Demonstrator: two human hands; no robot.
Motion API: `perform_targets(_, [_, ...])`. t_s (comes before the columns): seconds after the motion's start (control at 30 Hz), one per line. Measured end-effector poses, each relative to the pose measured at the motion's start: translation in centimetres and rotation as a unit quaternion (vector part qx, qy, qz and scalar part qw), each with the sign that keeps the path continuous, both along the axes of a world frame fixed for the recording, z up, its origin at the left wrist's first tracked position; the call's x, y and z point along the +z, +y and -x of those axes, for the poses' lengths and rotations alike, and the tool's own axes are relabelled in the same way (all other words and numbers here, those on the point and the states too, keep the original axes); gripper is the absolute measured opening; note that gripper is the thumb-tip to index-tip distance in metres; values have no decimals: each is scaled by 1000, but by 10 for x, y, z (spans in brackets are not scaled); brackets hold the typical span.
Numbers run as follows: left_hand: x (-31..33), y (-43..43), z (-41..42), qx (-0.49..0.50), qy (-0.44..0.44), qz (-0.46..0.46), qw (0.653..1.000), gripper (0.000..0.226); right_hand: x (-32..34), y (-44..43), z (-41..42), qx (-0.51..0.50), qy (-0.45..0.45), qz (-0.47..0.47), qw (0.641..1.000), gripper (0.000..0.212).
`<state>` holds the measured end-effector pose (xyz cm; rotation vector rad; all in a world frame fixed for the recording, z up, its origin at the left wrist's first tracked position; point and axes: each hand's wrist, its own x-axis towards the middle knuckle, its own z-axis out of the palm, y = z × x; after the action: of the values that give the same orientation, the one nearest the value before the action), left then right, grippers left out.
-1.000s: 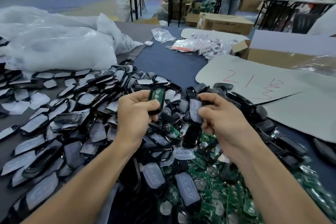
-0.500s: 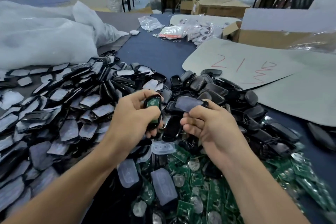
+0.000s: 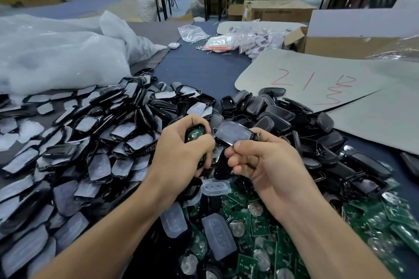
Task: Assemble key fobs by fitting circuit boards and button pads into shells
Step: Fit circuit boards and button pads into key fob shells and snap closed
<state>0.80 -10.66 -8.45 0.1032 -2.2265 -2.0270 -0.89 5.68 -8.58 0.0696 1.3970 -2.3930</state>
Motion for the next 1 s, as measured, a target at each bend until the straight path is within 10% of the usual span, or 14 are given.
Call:
perform_targets(0.4, [-4,-12,7,49,30,64,996,20,3,12,5,94,74,-134,984,26])
perform_targets(0.7, [-2,-11,3,-56,70,84,992,14,-3,27,10,250,24,-39,967,45])
perform_targets(1.0, [-1,-10,3,-1,27,6,1000,41,-7,16,9,156,-6,26,987,34])
